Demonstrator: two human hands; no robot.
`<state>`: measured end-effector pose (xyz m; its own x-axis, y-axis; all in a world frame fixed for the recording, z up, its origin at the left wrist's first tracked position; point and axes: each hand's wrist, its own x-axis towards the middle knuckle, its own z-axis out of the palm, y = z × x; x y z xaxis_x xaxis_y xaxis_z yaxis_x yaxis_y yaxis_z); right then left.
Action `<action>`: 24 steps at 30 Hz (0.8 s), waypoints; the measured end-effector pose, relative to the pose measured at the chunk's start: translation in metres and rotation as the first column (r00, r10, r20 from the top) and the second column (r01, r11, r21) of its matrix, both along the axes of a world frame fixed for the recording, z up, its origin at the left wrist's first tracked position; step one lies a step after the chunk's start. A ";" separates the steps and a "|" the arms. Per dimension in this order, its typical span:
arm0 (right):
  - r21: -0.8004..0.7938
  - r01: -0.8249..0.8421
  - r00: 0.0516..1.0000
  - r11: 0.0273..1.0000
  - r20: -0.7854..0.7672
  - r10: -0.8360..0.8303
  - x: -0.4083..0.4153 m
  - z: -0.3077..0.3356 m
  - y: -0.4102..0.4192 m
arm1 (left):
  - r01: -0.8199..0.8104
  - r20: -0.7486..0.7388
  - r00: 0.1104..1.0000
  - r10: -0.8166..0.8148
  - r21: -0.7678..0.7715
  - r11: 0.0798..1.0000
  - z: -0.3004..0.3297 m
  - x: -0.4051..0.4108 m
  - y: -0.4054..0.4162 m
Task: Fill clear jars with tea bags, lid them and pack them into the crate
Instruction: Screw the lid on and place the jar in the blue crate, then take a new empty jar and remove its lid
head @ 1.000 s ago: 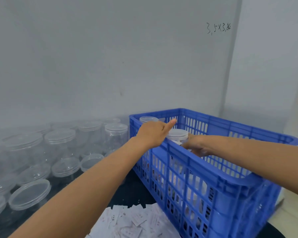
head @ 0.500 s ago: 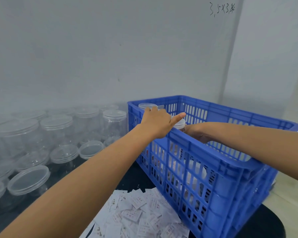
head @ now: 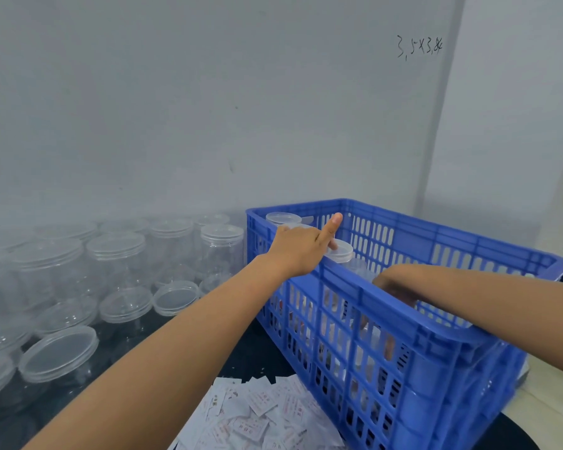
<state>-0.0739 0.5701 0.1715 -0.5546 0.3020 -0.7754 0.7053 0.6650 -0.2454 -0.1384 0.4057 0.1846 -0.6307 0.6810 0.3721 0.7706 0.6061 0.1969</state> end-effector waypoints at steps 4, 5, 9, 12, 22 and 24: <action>0.043 -0.019 1.000 0.999 -0.024 0.020 0.000 0.000 -0.003 | -0.005 0.049 0.999 0.003 0.040 0.999 -0.004 0.000 -0.001; 0.038 -0.016 1.000 0.999 -0.020 0.017 0.001 0.001 -0.003 | 0.001 0.041 0.999 -0.002 0.024 1.000 -0.003 0.001 -0.001; 0.001 0.002 1.000 1.000 -0.020 -0.002 0.006 0.011 -0.011 | 0.007 0.077 0.997 -0.004 -0.038 0.999 -0.002 0.003 -0.002; 0.122 -0.071 0.990 0.990 -0.111 0.085 0.010 0.031 -0.019 | 0.014 0.128 0.992 -0.021 0.053 0.999 0.001 0.008 -0.009; 0.386 -0.083 0.444 0.919 -0.811 0.381 0.044 0.084 -0.105 | -0.161 0.446 0.876 -0.184 0.630 0.760 0.017 0.027 -0.099; 0.232 -0.174 0.419 0.957 -0.862 0.285 0.050 0.079 -0.134 | -0.206 0.485 0.859 -0.161 0.617 0.760 0.015 0.035 -0.126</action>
<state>-0.0237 0.4357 0.2508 -0.9758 0.0901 0.1992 -0.0389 0.8248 -0.5641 -0.1036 0.2796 0.1998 -0.8566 0.3843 0.3444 0.4451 0.2127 0.8698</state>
